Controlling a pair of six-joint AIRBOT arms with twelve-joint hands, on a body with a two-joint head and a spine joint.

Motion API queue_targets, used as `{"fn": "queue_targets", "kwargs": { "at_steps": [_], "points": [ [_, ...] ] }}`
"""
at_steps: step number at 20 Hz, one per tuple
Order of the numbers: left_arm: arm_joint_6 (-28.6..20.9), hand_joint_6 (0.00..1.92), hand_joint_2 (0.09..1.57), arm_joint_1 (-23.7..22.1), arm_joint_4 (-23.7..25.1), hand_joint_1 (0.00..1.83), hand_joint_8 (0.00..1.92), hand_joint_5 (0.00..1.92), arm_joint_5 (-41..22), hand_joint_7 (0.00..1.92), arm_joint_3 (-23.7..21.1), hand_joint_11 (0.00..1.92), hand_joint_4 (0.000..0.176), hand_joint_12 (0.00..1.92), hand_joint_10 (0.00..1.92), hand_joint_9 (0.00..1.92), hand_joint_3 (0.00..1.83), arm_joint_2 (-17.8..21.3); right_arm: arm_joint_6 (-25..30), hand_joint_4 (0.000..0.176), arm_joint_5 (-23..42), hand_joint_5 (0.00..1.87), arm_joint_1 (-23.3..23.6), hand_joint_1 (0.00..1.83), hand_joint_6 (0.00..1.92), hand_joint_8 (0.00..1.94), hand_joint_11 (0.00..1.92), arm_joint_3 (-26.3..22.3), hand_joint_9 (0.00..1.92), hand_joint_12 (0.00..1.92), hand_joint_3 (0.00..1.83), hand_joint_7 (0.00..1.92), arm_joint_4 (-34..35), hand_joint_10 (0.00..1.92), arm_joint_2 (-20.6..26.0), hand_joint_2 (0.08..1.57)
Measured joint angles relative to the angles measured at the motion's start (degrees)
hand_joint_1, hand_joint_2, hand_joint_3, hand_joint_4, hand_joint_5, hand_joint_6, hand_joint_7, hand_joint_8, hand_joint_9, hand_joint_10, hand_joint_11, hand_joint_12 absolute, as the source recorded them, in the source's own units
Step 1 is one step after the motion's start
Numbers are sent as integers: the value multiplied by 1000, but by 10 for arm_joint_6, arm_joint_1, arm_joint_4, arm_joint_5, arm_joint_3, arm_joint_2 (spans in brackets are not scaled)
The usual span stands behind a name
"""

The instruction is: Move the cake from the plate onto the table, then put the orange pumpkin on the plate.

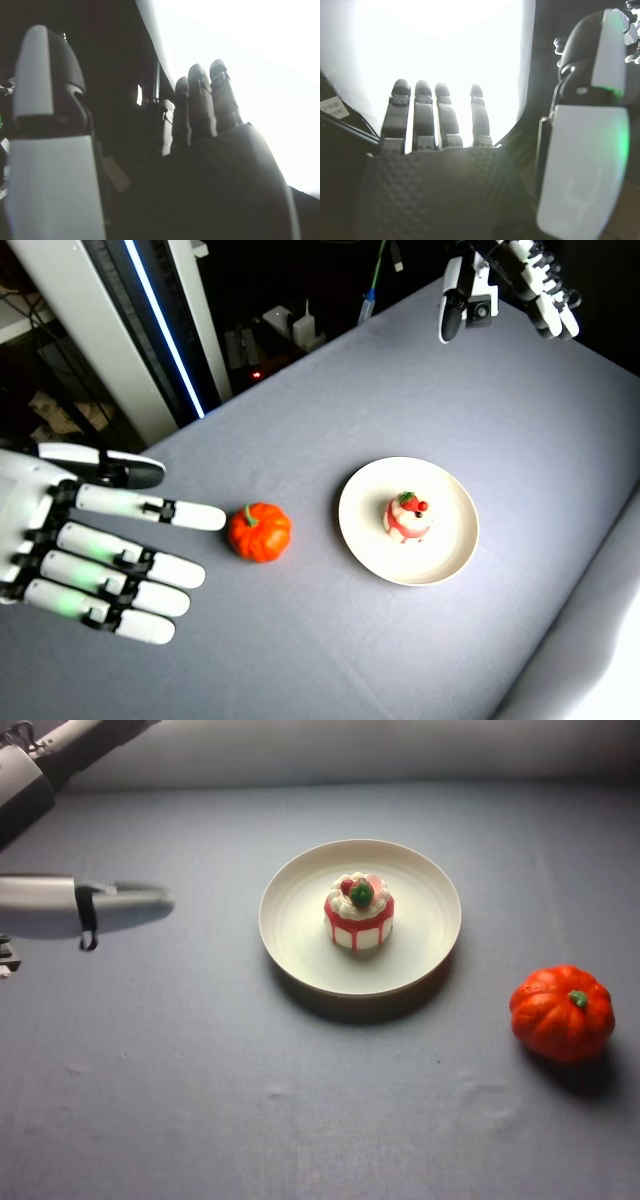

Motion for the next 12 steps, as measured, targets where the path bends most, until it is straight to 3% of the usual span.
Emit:
{"fn": "queue_targets", "kwargs": {
  "at_steps": [4,5,6,7,8,9,10,11,12],
  "points": [
    [0,0,1065,0,1,719,0,0,0,0,2,0,42,0,0,0,8,-4,0,176,3,77,0,514,62,0,0,0,0,0,0,0,1,0,-1,962],
    [0,0,1145,0,1,670,0,0,1,0,4,0,0,416,0,0,0,-6,-1,176,3,73,0,501,54,0,0,0,0,0,0,0,1,0,-1,962],
    [0,0,1145,0,-1,670,0,0,2,0,5,0,0,416,0,0,0,-7,-1,176,3,73,0,501,54,0,0,0,0,0,0,0,1,0,-1,962],
    [0,0,1096,0,0,689,0,0,5,0,6,0,19,372,0,0,0,-9,-2,176,4,75,0,504,53,0,0,0,0,0,0,0,1,0,-2,946],
    [0,0,1022,0,6,656,0,0,10,0,11,0,23,175,0,0,0,-12,-2,176,5,79,0,501,52,0,0,0,0,0,0,0,2,0,-3,941],
    [0,0,927,-7,13,683,0,0,23,0,19,0,27,282,0,0,0,-21,-2,176,4,90,0,504,54,0,0,0,0,0,0,0,2,0,-5,929],
    [0,0,910,-20,20,663,0,0,46,0,30,0,7,177,0,0,0,-33,-2,176,3,92,0,499,53,0,0,0,0,0,0,0,2,0,-7,922],
    [0,0,899,-35,31,690,0,0,67,0,43,0,5,35,0,0,0,-46,-2,176,4,91,0,487,51,0,0,1,0,0,0,0,1,0,-8,933],
    [0,0,963,-55,46,841,0,0,91,0,61,0,0,6,0,0,22,-66,-2,176,4,100,0,471,52,0,0,1,0,0,0,0,2,0,-9,922]
  ]
}}
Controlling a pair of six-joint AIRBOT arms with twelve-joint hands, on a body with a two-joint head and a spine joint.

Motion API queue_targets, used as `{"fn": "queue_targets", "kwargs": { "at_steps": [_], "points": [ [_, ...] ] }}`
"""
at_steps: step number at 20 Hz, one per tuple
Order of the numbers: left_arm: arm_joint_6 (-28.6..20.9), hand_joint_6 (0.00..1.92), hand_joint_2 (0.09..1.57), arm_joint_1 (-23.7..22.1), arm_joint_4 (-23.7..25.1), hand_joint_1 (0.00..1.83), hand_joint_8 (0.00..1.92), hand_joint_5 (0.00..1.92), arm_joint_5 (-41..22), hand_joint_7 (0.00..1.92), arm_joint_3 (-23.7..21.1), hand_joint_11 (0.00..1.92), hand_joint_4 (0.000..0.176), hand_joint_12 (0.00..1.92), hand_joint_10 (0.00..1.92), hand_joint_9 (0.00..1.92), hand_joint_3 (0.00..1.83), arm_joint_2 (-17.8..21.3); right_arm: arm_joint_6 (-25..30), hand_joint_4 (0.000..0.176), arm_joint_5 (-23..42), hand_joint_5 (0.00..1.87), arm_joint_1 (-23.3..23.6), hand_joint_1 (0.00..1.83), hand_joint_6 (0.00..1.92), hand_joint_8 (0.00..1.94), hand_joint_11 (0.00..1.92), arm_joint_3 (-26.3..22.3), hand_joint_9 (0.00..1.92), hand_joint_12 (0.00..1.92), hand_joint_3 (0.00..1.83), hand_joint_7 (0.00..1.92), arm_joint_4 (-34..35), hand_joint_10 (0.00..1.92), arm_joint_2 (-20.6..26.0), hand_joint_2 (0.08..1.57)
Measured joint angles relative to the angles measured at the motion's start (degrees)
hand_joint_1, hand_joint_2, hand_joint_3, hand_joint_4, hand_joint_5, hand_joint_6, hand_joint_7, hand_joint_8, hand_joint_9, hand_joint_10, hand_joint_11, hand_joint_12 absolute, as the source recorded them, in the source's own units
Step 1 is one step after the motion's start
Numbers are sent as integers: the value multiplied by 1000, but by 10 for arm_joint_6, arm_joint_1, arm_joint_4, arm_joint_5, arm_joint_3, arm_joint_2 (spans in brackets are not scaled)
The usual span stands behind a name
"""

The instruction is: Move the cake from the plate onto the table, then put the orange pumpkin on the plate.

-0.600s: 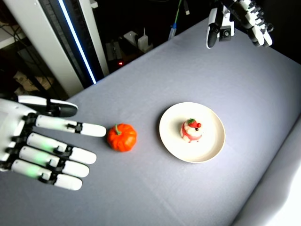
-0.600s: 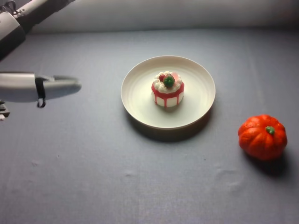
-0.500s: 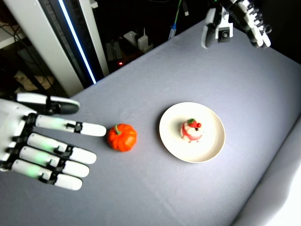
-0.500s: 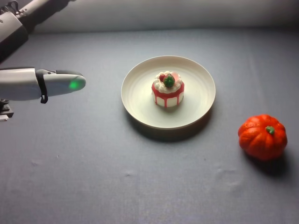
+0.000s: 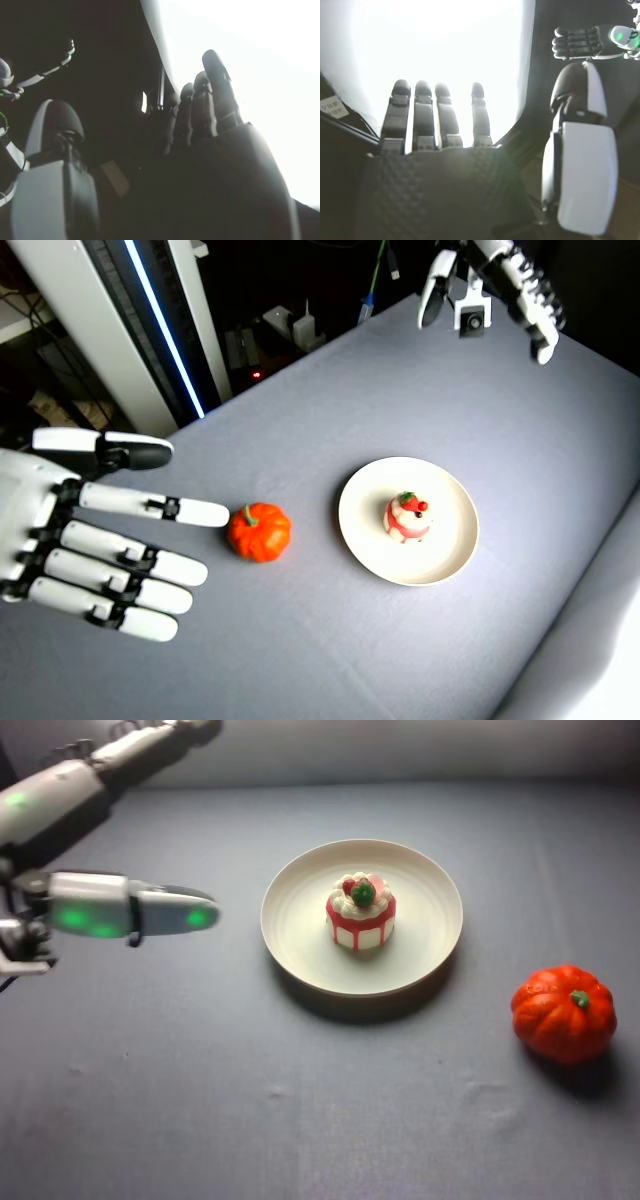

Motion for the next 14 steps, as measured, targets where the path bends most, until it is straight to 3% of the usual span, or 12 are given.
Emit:
{"fn": "queue_targets", "kwargs": {
  "at_steps": [3,4,5,6,8,9,10,12,13,14],
  "points": [
    [0,9,979,-50,39,832,0,22,65,0,49,0,0,0,0,0,27,-52,0,176,1,119,0,443,54,0,0,2,0,0,0,0,2,0,-2,902],
    [0,9,1044,-61,49,791,30,60,84,55,61,0,0,699,28,81,22,-65,-1,176,2,134,0,436,58,0,0,2,0,0,0,0,2,0,-3,878],
    [0,13,1022,-75,67,783,42,112,107,139,76,0,0,1146,63,178,3,-85,-1,176,1,144,0,410,60,0,6,3,0,3,0,0,1,0,-6,864],
    [0,12,1008,-83,82,782,44,142,128,198,90,0,0,1354,84,241,0,-99,-1,176,-1,190,0,425,11,0,0,3,0,374,0,0,2,0,-8,844],
    [0,22,965,-96,98,799,57,248,160,372,112,0,0,1510,132,359,0,-122,-1,176,0,233,0,436,9,0,0,6,0,1735,0,0,-1,0,-11,817],
    [-1,18,971,-102,107,821,45,269,173,383,119,0,0,1565,139,364,0,-130,-1,176,0,219,0,433,2,0,0,6,0,1884,0,0,-2,0,-11,826],
    [0,20,981,-110,117,839,40,304,184,396,125,0,0,1657,169,404,0,-136,-1,176,-1,202,0,399,0,0,0,7,0,1914,0,0,-2,0,-11,819],
    [0,2,976,-125,143,870,15,355,204,412,138,6,0,1769,613,253,0,-150,-1,176,-1,179,0,348,0,0,0,7,0,1921,0,0,-3,0,-11,816],
    [0,6,970,-131,151,884,2,376,211,352,143,0,0,1718,641,170,0,-157,-1,176,-1,188,0,354,4,0,0,8,0,1921,0,0,-4,0,-12,798],
    [0,1,972,-136,159,918,19,371,215,397,144,0,0,1842,878,152,0,-159,-1,176,-2,193,2,366,7,0,0,8,0,1921,0,0,-4,0,-12,796]
  ]
}}
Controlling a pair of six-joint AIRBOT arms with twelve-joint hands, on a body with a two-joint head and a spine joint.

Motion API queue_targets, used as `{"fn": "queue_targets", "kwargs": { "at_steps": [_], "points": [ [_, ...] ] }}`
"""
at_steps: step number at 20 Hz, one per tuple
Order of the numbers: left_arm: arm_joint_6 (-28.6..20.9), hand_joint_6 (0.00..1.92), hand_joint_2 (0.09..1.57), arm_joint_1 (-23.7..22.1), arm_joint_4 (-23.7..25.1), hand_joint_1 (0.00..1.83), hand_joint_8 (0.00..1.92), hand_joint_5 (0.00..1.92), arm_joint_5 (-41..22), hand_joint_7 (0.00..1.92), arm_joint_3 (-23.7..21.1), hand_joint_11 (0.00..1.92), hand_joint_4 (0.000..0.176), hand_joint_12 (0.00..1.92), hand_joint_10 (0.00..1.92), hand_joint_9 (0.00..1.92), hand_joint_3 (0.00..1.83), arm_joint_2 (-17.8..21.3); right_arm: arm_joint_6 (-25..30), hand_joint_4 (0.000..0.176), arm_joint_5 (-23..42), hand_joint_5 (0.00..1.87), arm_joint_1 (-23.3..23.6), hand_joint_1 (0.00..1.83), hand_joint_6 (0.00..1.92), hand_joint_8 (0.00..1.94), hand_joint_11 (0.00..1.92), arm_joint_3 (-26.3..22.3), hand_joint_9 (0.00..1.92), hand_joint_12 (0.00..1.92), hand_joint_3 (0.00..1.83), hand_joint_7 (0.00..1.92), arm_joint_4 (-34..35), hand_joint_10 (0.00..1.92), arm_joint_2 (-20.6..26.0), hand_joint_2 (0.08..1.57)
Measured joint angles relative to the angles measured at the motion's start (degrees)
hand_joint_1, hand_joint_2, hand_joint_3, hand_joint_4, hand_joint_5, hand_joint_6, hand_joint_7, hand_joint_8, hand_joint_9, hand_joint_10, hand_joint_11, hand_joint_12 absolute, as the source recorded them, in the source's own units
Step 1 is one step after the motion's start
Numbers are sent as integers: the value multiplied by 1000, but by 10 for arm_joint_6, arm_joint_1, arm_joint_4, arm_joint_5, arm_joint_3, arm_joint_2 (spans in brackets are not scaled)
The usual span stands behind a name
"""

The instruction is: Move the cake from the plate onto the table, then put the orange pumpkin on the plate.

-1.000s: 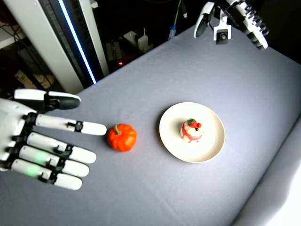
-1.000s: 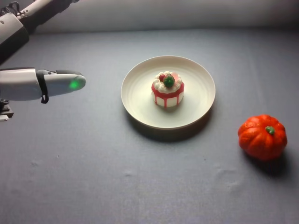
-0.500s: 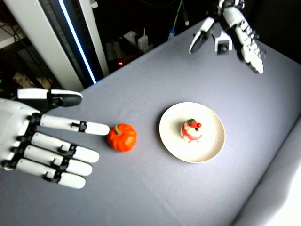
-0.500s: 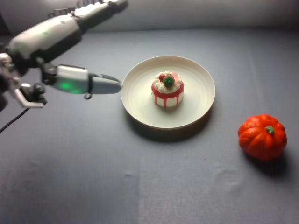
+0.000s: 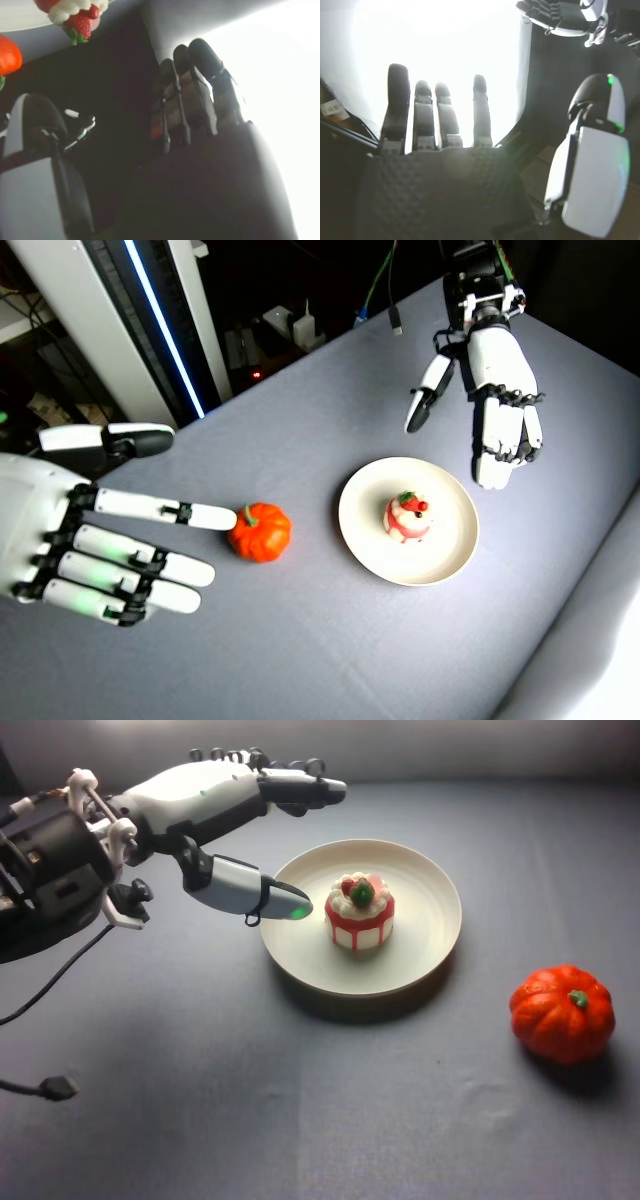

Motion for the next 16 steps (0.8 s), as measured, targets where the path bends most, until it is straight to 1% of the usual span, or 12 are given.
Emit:
{"fn": "queue_targets", "kwargs": {
  "at_steps": [1,2,3,4,6,8,9,11,13,14,15,16],
  "points": [
    [0,0,970,-2,5,923,113,356,2,580,0,214,0,1905,1208,302,0,-3,0,176,-3,194,1,377,7,0,0,1,0,1921,0,0,0,0,-1,801],
    [0,0,939,-6,9,979,673,382,2,492,0,314,0,1918,1487,319,1,-5,0,176,-4,178,1,372,1,0,0,1,0,1921,0,0,-1,0,-1,821],
    [0,1,920,-8,10,986,726,390,0,290,0,195,0,1920,1425,163,0,-4,0,176,-4,182,1,376,3,0,0,1,0,1921,5,0,-2,0,-1,831],
    [0,3,941,-9,10,954,561,389,-2,224,-2,55,0,1921,1185,115,4,-3,0,176,-5,184,1,367,5,0,0,1,0,1921,0,0,-3,0,-1,822],
    [1,3,953,-8,9,978,240,388,-9,274,-7,1,0,1788,858,138,2,3,0,176,-7,175,4,355,1,0,0,1,0,1921,0,0,-3,0,-1,818],
    [0,3,983,-8,3,917,198,375,-20,373,-7,0,0,1887,969,103,5,4,0,176,-7,160,4,342,0,0,0,1,0,1791,0,0,-4,0,-1,817],
    [0,4,979,-8,-1,892,152,391,-22,381,-7,0,0,1861,923,81,1,4,0,176,-7,163,4,359,3,1,0,1,0,1774,2,2,-4,0,-2,822],
    [0,4,962,-8,3,842,74,427,-22,468,-9,0,0,1801,792,203,0,5,0,176,-7,181,7,378,5,2,0,2,0,1709,1,15,-1,0,-7,845],
    [0,1,960,-10,4,754,20,449,-22,547,-9,24,0,1741,561,387,1,5,0,176,-9,212,7,394,5,0,0,2,0,1492,0,23,-5,0,-8,819],
    [0,2,975,-10,3,818,6,462,-22,527,-9,129,0,1667,493,391,3,5,0,176,-8,211,7,384,2,2,0,2,0,1607,1,6,-5,0,-8,805],
    [0,1,998,-10,3,812,1,456,-22,509,-7,116,0,1648,413,402,1,3,0,176,-8,204,7,378,9,0,0,2,0,1749,0,0,-5,0,-8,804],
    [0,0,1023,-10,7,832,0,427,-21,480,-1,74,0,1665,370,387,3,-2,0,176,-9,204,7,381,10,0,0,2,0,1776,0,0,-5,0,-8,799]
  ]
}}
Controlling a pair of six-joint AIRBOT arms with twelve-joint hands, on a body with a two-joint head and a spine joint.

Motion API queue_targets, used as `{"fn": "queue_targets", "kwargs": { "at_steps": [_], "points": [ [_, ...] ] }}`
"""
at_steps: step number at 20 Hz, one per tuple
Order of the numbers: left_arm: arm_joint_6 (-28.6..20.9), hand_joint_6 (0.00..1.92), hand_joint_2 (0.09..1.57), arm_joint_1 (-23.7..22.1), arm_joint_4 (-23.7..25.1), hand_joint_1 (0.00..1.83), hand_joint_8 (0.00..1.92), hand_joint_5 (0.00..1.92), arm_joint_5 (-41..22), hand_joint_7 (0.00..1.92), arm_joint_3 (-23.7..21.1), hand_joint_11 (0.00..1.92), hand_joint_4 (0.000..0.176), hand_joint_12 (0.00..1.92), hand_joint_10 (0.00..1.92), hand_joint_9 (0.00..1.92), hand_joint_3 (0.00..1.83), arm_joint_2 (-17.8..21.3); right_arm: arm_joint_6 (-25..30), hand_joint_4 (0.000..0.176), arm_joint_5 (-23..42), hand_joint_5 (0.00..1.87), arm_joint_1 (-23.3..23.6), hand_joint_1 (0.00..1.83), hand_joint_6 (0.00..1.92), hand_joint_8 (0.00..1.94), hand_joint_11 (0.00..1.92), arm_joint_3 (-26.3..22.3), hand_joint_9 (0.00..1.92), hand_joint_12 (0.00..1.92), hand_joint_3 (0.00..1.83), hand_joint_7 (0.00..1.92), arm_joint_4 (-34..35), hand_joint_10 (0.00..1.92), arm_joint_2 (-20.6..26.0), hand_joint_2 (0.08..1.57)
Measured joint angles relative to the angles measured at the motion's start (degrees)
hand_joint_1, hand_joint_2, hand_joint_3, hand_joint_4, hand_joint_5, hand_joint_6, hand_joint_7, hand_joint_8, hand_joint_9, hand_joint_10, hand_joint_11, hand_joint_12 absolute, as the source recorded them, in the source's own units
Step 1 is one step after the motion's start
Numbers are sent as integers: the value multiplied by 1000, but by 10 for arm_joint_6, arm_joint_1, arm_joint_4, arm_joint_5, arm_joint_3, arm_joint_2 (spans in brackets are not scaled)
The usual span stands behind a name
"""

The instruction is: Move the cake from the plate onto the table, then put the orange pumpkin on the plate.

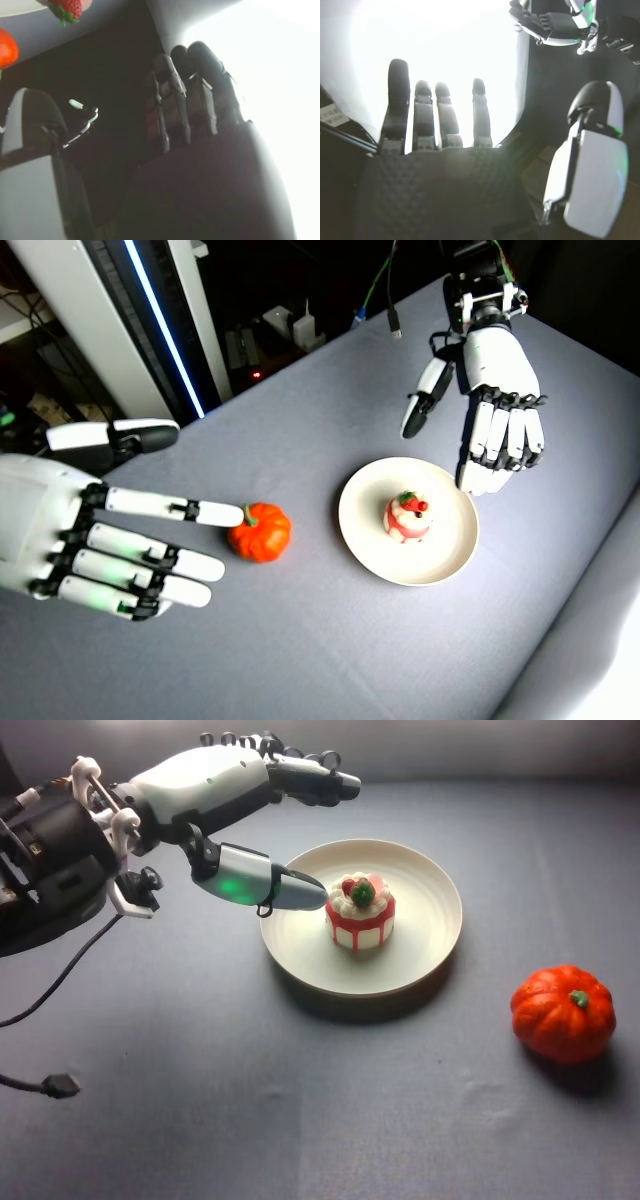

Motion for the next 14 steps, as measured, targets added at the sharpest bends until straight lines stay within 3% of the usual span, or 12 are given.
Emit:
{"fn": "queue_targets", "kwargs": {
  "at_steps": [1,3,4,5,6,9,10,12,13,14],
  "points": [
    [0,0,1042,0,1,859,0,373,7,389,5,14,0,1691,333,335,6,-6,0,176,0,201,0,382,9,0,0,0,0,1783,0,0,0,0,0,797],
    [0,0,1024,-1,10,993,2,320,17,252,9,0,0,1390,228,195,0,-15,0,176,0,188,0,367,1,0,0,0,0,1730,0,0,-2,0,0,789],
    [0,4,973,-3,22,961,0,342,23,203,12,0,0,1311,174,157,0,-24,0,176,-2,189,0,371,1,0,0,0,0,1730,3,0,-2,0,0,798],
    [0,4,936,-3,27,920,0,362,24,194,14,0,0,1257,135,160,0,-30,0,176,-2,179,0,374,9,0,0,0,0,1667,0,0,-2,0,0,806],
    [0,0,915,-4,29,932,0,319,27,149,22,0,0,1270,71,118,0,-40,0,176,-3,182,0,377,4,0,0,0,0,1443,2,0,-2,0,0,808],
    [0,2,823,-4,35,921,18,192,37,20,29,0,0,585,1,6,0,-49,0,176,-3,162,0,346,1,0,0,0,0,1340,0,0,-2,0,-1,804],
    [0,1,806,-4,39,912,3,179,40,10,30,0,0,626,2,6,0,-51,0,176,-2,176,0,362,3,0,0,0,0,1422,1,0,-2,0,-1,792],
    [0,0,810,-4,42,936,3,186,49,5,38,0,0,883,9,42,0,-60,0,176,-3,197,0,382,5,0,0,0,0,1527,0,0,-2,0,-3,797],
    [0,3,798,-3,41,934,7,192,49,14,42,0,0,896,11,50,0,-64,0,176,-3,194,0,379,4,0,0,0,0,1527,3,0,-2,0,-3,806],
    [0,1,794,-2,37,930,4,197,48,30,47,0,0,952,14,72,0,-70,0,176,-4,188,0,366,3,0,0,0,0,1382,0,0,-2,0,-5,811]
  ]
}}
